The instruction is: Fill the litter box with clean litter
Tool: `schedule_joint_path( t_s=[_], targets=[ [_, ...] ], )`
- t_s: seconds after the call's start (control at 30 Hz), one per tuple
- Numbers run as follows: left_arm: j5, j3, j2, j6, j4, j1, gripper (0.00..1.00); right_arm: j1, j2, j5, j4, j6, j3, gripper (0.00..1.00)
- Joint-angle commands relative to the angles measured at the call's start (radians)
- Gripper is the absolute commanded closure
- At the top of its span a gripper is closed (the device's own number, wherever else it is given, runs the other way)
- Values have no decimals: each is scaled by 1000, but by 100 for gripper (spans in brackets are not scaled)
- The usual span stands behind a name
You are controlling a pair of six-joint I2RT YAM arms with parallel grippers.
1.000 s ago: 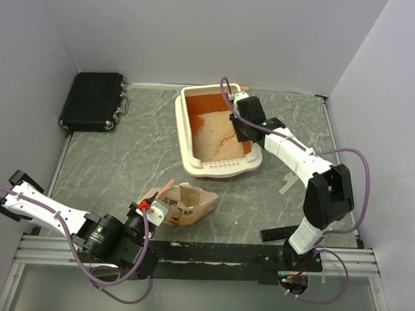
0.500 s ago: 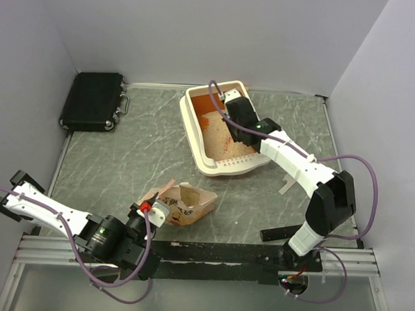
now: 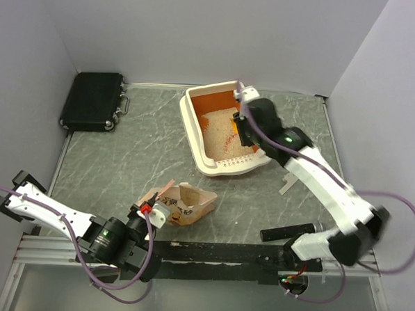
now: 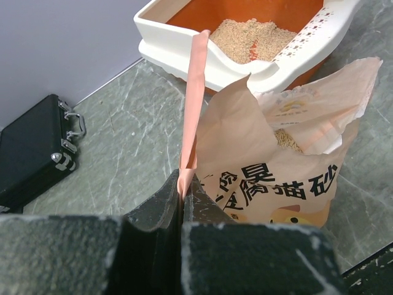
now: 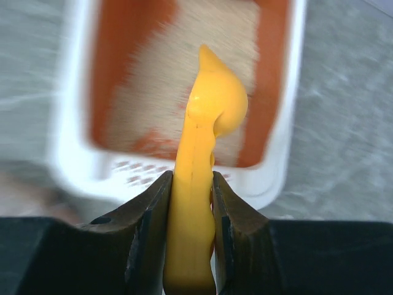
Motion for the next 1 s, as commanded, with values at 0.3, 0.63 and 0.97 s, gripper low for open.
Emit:
schedule_joint_path(
  t_s=[0.3,0.63,0.97],
  targets=[
    [-31,99,-166,-84,-126,-25,99,19,-296,-683,-331,279,110,100],
    [256,-55,-540,800,689,-42,99,20,-337,-808,-489,326,237,100],
    [312,-17,-470,757,630,-44,99,27,-247,-860,-500,352,308,100]
  ],
)
